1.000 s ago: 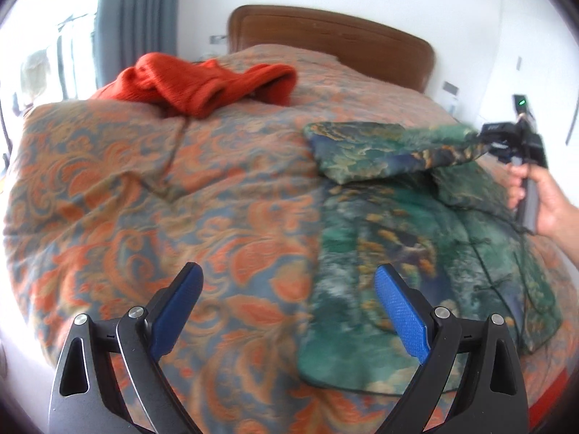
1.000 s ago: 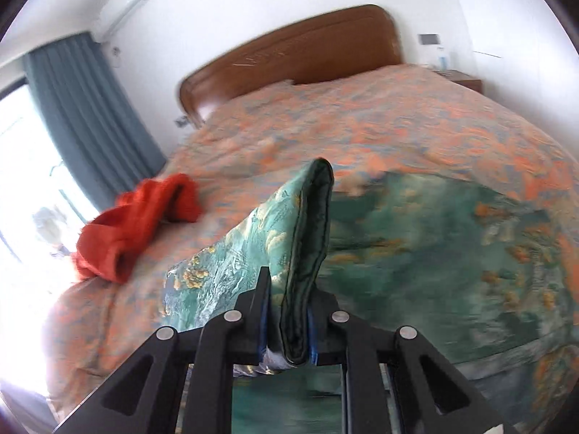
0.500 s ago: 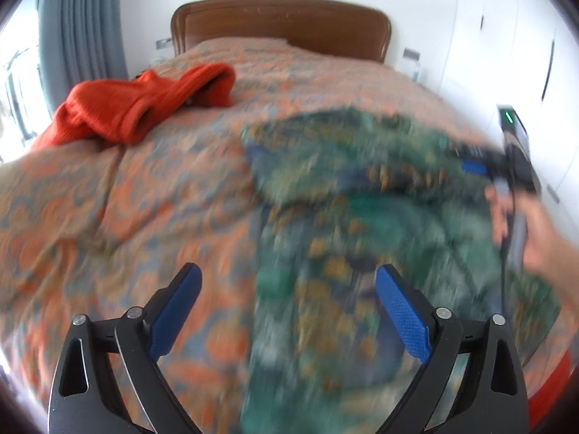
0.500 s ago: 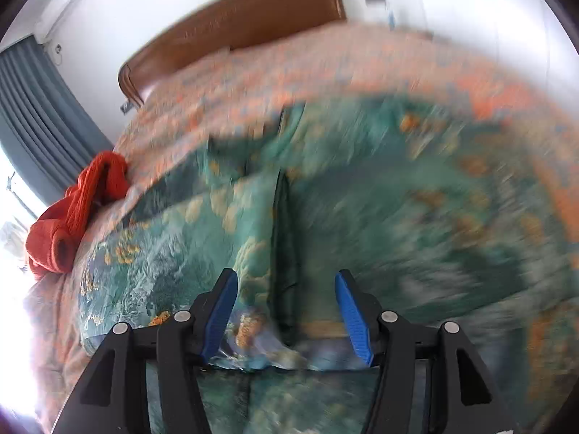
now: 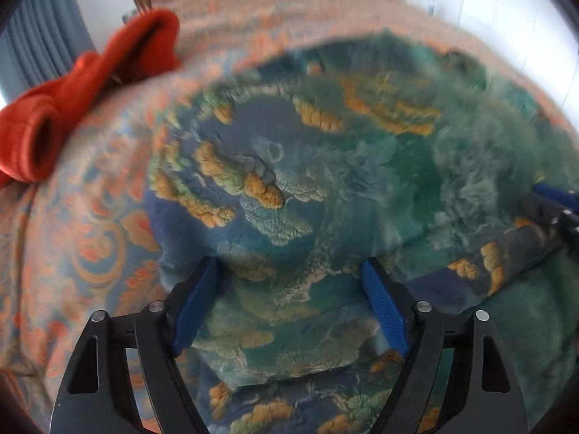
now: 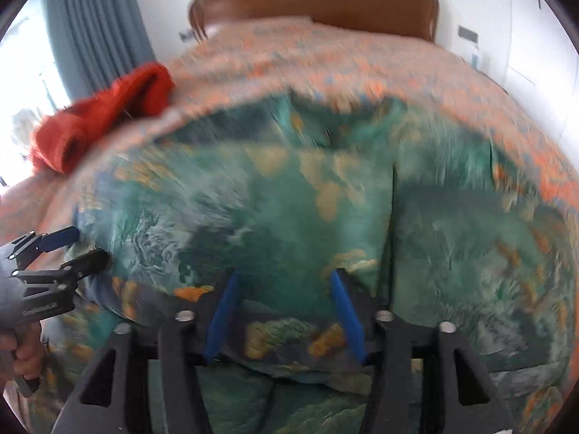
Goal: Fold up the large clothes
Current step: 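Release the folded side with the right gripper and press it flat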
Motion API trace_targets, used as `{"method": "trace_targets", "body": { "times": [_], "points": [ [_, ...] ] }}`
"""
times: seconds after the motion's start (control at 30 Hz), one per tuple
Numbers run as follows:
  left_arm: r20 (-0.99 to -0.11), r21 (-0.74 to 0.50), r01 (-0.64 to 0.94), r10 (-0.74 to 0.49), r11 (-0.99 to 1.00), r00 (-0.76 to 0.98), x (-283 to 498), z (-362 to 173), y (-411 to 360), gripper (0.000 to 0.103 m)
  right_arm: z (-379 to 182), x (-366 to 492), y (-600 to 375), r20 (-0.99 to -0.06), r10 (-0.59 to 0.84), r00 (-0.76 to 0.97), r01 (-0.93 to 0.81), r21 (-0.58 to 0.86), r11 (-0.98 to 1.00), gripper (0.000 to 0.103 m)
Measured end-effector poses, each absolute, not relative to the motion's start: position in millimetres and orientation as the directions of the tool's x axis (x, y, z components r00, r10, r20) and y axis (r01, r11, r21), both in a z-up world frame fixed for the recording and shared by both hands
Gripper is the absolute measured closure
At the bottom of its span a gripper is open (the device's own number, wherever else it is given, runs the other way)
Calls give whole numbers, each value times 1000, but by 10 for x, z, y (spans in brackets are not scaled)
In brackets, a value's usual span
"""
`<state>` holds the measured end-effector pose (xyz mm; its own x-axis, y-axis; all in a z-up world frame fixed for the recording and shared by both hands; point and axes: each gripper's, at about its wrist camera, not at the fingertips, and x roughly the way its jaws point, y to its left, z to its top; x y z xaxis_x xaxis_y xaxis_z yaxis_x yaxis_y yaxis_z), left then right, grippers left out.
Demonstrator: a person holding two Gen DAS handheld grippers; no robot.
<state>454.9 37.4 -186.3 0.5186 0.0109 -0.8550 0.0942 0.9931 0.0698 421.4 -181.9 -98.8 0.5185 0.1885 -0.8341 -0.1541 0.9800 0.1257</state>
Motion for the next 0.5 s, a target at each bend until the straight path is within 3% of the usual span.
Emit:
{"method": "trace_targets", "body": {
  "times": [0.2, 0.43, 0.5],
  "points": [
    [-866, 24, 79, -19, 997, 499, 4542, -1884, 456, 14, -1136, 4261, -1753, -849, 148, 506, -153, 81, 985, 56],
    [-788, -191, 2, -155, 982, 596, 4690, -1139, 733, 10, -1178, 4246, -1863, -832, 198, 518, -144, 143, 979, 56],
    [-787, -188, -17, -140, 982, 600, 4887, -1122, 747, 10, -1199, 4229, -1880, -826, 208, 523, -142, 156, 977, 56]
  ]
}}
